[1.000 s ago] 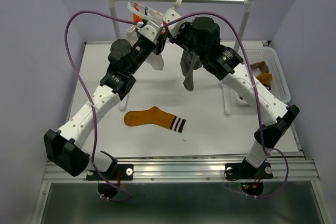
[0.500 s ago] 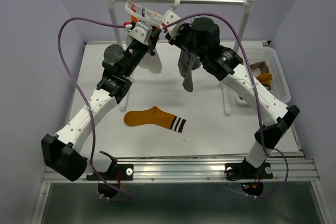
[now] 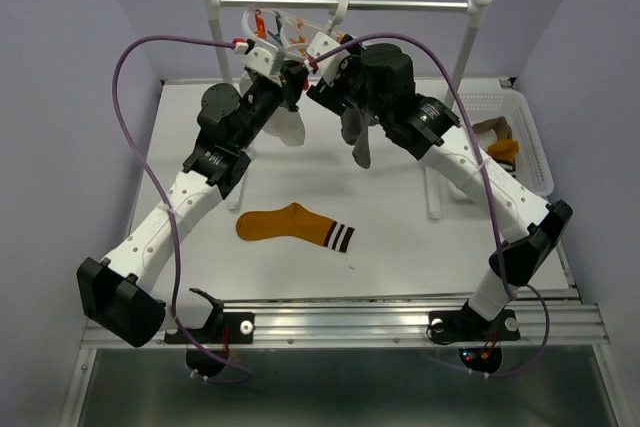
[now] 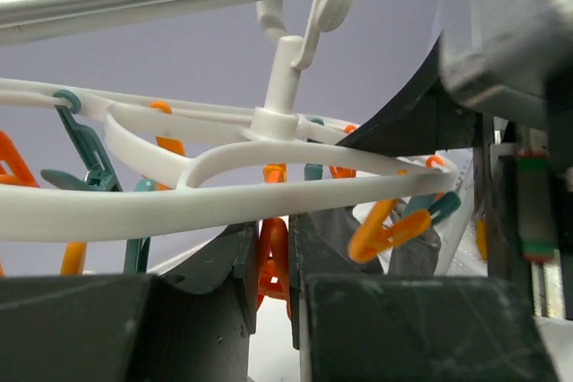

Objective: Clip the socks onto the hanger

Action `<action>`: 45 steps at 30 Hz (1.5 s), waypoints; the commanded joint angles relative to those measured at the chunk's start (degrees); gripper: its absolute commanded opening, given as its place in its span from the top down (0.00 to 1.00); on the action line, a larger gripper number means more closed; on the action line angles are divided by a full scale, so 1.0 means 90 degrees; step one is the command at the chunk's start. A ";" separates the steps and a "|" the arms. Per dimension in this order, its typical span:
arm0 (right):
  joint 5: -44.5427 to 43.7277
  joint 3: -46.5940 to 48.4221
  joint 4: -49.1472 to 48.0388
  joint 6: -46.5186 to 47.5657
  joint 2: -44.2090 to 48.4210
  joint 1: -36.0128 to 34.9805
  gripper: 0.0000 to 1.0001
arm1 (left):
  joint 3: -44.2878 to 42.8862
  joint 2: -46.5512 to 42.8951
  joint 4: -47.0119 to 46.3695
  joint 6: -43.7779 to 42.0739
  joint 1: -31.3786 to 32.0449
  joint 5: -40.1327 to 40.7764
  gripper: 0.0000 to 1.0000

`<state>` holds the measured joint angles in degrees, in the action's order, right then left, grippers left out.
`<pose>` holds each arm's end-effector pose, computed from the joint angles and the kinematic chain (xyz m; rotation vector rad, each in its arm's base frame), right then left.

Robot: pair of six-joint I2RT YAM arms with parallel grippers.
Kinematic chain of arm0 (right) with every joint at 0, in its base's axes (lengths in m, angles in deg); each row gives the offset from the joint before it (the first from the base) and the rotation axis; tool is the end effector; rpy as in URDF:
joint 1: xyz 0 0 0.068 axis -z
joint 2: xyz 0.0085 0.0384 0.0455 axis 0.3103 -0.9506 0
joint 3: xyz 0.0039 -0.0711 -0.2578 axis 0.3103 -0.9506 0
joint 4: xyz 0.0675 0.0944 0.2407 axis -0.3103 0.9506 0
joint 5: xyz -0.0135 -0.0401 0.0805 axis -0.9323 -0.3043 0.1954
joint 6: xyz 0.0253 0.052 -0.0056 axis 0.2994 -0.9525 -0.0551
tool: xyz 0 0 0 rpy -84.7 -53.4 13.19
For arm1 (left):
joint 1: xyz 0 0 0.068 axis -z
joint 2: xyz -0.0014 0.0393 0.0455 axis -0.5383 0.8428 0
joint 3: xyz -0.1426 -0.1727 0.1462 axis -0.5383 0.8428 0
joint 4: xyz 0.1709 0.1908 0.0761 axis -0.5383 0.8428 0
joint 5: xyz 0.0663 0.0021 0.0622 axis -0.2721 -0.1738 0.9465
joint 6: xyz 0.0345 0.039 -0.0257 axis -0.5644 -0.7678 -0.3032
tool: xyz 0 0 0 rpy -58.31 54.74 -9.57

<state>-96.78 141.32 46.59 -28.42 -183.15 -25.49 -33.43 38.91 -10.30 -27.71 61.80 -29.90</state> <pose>0.2920 0.2677 0.4676 -1.0153 1.4101 -0.0597 0.2620 -0.1548 0.4595 0.4753 1.0783 -0.4981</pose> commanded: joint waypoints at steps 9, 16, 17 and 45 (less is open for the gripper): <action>0.1041 -0.0410 0.1132 0.0342 0.1105 -0.0032 0.00 | -0.0288 -0.0368 0.0120 0.0792 0.0004 0.0486 1.00; 0.1823 -0.0478 0.2284 0.0284 0.1789 -0.0032 0.00 | -0.0258 -0.0485 0.0306 0.1037 0.0014 0.0720 1.00; 0.1959 -0.0613 0.2585 0.0226 0.1973 -0.0032 0.00 | -0.0239 -0.0485 0.0325 0.1056 0.0014 0.0779 1.00; 0.0787 0.0029 0.0430 -0.0868 0.2346 -0.0188 0.00 | -0.0073 -0.0554 0.0452 0.1291 0.0004 0.0974 1.00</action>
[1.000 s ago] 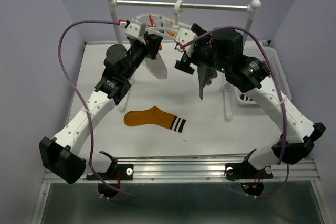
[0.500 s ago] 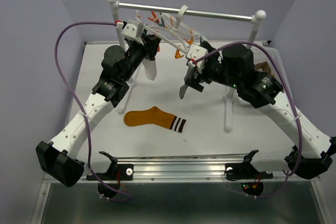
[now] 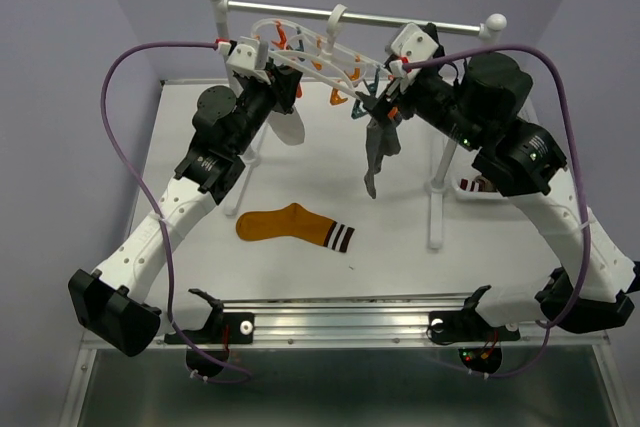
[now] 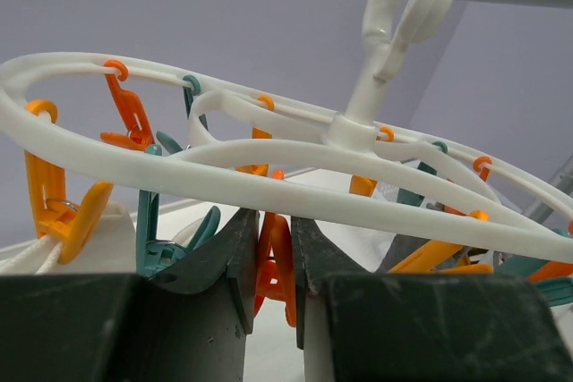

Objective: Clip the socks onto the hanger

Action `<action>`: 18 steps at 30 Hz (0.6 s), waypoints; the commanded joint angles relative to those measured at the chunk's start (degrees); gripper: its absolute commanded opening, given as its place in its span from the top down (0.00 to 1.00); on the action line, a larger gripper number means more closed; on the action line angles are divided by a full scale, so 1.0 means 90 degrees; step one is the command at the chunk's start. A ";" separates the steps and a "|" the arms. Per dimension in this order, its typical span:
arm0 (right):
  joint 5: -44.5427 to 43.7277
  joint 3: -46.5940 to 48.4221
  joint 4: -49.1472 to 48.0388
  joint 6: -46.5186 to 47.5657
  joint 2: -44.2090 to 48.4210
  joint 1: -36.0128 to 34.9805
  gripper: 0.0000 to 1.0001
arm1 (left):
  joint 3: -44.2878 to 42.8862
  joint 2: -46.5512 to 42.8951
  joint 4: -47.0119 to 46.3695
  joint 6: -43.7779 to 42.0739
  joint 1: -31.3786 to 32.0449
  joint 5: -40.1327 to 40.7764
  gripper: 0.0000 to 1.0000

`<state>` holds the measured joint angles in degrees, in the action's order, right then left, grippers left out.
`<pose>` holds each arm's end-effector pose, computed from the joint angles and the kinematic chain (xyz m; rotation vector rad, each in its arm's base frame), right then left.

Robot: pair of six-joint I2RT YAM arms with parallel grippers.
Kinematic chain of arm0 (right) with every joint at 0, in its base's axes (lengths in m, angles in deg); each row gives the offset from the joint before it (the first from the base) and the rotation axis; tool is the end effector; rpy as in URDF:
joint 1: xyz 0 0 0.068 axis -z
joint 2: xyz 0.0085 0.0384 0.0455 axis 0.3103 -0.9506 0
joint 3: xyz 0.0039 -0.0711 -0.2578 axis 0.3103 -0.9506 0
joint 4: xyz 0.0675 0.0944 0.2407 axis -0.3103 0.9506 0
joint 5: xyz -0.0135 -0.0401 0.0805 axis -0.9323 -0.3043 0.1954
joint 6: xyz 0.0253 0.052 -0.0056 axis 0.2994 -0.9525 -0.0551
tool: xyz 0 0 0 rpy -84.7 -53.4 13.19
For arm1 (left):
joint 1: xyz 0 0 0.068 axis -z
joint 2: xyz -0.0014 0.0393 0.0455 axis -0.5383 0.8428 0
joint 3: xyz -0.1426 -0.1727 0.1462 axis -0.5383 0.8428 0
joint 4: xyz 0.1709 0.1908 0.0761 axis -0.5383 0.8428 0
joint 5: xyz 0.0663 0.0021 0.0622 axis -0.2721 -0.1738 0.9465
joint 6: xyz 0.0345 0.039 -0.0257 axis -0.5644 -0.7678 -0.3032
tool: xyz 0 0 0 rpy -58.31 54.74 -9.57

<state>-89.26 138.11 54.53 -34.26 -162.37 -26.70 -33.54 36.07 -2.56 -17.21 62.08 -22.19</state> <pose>0.1853 0.1812 0.5457 -0.9346 1.2665 0.1610 0.2543 -0.1457 0.4597 0.2768 1.2317 -0.5771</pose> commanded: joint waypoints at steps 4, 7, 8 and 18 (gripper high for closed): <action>0.0685 -0.0002 0.0172 -0.0950 0.0358 -0.0054 0.00 | -0.0119 -0.0189 -0.0319 0.0378 -0.0018 0.0166 1.00; 0.1397 -0.1130 0.0563 -0.1947 0.0641 -0.0054 0.00 | -0.0090 -0.0218 -0.0300 0.0437 -0.0018 0.0166 1.00; 0.1447 -0.1485 0.0487 -0.2074 0.0894 -0.0470 0.00 | -0.0090 -0.0228 -0.0280 0.0457 -0.0018 0.0166 1.00; 0.2033 -0.3684 -0.0969 -0.3031 0.1746 -0.0679 0.00 | 0.0115 -0.0501 -0.0270 0.0603 -0.0018 0.0635 1.00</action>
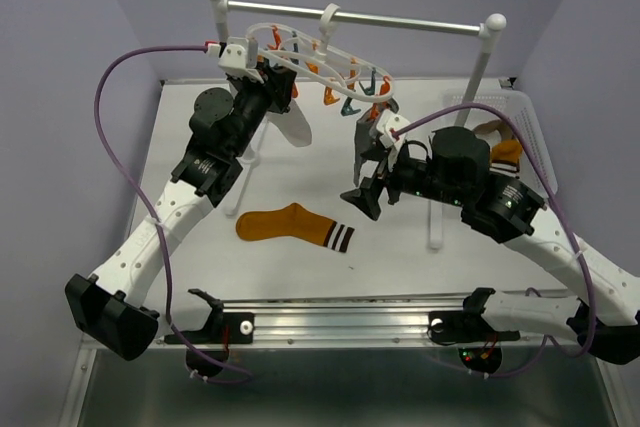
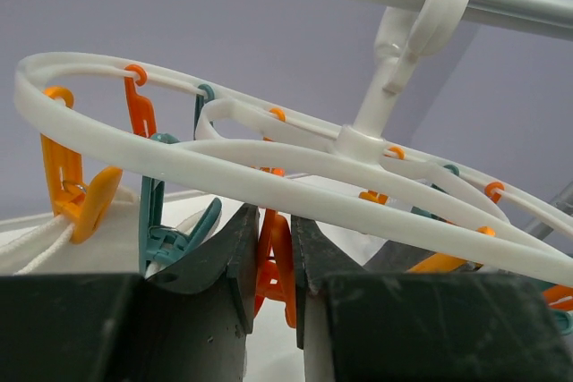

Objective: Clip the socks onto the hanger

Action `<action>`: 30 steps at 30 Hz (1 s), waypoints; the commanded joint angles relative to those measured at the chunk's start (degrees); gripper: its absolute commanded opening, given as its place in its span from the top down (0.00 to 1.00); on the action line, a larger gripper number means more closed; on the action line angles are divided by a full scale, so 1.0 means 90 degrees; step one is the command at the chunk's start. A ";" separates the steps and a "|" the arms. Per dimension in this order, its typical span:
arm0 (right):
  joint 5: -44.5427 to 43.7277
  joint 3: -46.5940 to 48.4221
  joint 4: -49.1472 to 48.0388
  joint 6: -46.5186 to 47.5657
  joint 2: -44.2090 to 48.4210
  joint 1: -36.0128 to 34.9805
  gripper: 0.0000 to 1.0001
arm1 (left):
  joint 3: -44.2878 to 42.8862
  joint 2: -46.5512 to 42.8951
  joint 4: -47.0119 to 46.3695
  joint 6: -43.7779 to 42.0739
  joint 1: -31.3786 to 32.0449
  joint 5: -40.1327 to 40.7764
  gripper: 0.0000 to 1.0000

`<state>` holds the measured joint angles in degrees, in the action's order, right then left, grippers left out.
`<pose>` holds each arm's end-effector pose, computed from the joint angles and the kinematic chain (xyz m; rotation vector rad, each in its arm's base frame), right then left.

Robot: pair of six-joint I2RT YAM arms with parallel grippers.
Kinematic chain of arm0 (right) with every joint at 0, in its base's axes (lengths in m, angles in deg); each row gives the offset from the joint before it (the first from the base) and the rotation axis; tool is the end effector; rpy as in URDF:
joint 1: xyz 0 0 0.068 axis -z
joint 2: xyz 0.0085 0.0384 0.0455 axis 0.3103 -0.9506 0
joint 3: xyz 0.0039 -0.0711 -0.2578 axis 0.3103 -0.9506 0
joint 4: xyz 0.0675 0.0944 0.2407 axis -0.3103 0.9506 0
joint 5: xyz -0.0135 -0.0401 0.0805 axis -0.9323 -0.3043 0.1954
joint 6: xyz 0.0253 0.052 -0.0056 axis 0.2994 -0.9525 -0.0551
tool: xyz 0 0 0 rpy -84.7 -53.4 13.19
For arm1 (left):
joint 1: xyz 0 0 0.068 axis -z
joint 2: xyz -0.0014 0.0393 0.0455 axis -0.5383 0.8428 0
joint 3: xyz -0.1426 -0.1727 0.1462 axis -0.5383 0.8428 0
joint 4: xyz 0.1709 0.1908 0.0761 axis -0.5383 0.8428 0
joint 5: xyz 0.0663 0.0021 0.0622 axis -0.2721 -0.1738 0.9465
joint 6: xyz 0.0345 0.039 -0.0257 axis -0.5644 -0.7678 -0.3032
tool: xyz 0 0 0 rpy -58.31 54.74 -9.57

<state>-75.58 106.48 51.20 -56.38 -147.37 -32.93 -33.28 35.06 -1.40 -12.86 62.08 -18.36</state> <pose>0.1425 0.1888 0.4348 -1.0418 1.5359 0.7001 0.2514 -0.1409 0.4606 0.1730 1.2596 -0.6002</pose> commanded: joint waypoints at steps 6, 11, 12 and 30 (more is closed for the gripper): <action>-0.0314 -0.1389 -0.0278 -0.1891 -0.0310 0.0013 0.00 | 0.0291 -0.0536 -0.0448 0.0491 -0.0028 0.0522 1.00; -0.1282 -0.2434 -0.0366 -0.2946 -0.0330 0.0013 0.00 | 0.0418 -0.0556 -0.0575 0.0716 -0.0018 0.0523 1.00; -0.1554 -0.2582 -0.0433 -0.3383 -0.0350 0.0013 0.00 | 0.0418 -0.0556 -0.0594 0.0706 -0.0008 0.0464 1.00; -0.4485 -0.2839 -0.1713 -0.4521 -0.3141 -0.1451 0.01 | 0.0526 -0.0400 -0.0751 0.0716 0.0109 0.0337 1.00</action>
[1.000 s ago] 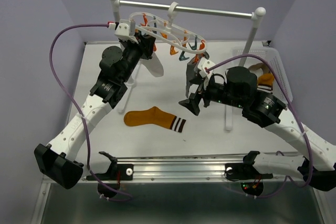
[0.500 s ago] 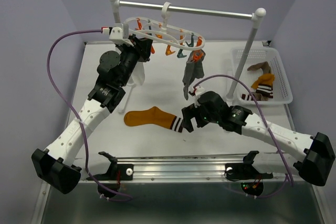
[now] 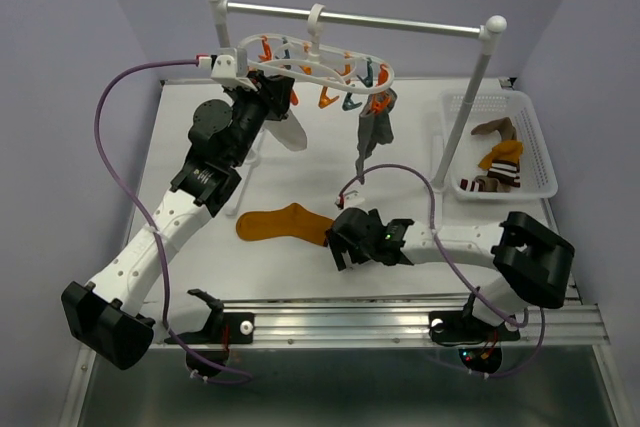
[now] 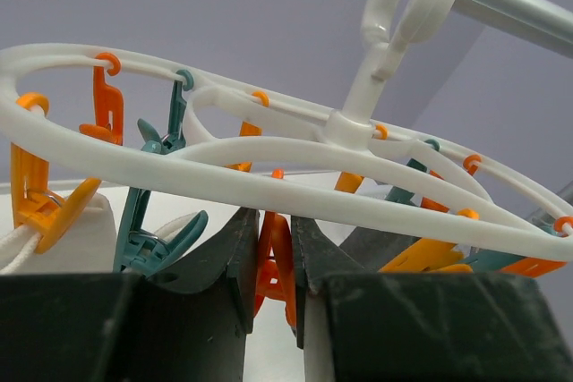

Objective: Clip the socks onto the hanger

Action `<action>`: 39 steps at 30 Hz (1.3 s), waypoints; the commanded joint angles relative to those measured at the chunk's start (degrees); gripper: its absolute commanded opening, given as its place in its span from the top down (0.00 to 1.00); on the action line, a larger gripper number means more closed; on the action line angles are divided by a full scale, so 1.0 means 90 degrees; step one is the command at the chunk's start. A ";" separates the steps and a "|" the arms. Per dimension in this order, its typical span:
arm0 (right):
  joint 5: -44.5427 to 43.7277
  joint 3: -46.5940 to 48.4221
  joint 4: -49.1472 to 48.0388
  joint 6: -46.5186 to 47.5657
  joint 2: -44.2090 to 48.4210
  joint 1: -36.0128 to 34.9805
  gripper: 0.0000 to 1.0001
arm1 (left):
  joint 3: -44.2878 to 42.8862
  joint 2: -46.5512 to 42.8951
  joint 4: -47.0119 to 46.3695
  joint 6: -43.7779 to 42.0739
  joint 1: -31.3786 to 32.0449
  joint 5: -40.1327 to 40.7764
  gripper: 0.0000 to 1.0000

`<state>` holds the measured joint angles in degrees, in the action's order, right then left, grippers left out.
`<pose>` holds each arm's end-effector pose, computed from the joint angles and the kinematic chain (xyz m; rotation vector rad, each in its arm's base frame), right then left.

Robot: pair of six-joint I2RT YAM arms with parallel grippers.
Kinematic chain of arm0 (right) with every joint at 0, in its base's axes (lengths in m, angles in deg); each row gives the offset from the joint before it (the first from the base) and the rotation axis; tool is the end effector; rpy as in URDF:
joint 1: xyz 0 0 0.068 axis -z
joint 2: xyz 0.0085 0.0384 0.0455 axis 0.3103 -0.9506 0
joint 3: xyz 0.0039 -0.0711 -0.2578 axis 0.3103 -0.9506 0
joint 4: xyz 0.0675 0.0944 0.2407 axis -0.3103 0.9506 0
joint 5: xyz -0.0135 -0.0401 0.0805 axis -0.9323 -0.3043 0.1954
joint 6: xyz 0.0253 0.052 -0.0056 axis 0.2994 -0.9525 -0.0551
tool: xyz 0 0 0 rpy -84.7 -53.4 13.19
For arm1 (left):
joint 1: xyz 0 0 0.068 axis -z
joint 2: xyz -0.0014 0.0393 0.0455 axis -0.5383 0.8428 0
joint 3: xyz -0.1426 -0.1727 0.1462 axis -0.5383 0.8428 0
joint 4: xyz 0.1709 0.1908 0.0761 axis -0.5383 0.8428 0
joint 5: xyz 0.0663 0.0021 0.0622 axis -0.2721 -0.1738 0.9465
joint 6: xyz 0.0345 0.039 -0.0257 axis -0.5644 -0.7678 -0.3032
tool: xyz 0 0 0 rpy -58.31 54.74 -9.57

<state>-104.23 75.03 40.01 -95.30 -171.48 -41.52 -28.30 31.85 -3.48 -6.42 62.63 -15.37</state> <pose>0.1573 0.2432 0.1551 -0.5257 2.4710 0.2432 0.2409 -0.1355 0.4480 0.0619 1.2713 -0.6738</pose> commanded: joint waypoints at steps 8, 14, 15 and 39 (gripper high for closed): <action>-0.2006 0.1595 -0.0109 -0.0233 -0.1616 -0.1084 0.10 | -0.0018 -0.0013 -0.0481 -0.0079 0.0068 0.0023 1.00; -0.2035 0.1488 0.0165 -0.0751 -0.1704 -0.1084 0.22 | 0.0011 -0.0091 -0.0432 -0.0108 0.0068 0.0141 1.00; -0.2035 0.1429 0.0165 -0.0848 -0.1695 -0.1084 0.26 | 0.0011 -0.0101 -0.0422 -0.0127 0.0058 0.0160 1.00; -0.0159 -0.0271 -0.1867 0.2394 0.0698 0.1172 0.57 | 0.0070 -0.0258 -0.0442 -0.0225 0.0068 -0.0006 1.00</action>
<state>-109.26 69.78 26.53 -79.63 -167.28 -30.26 -27.80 32.39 -3.59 -7.36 62.98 -15.35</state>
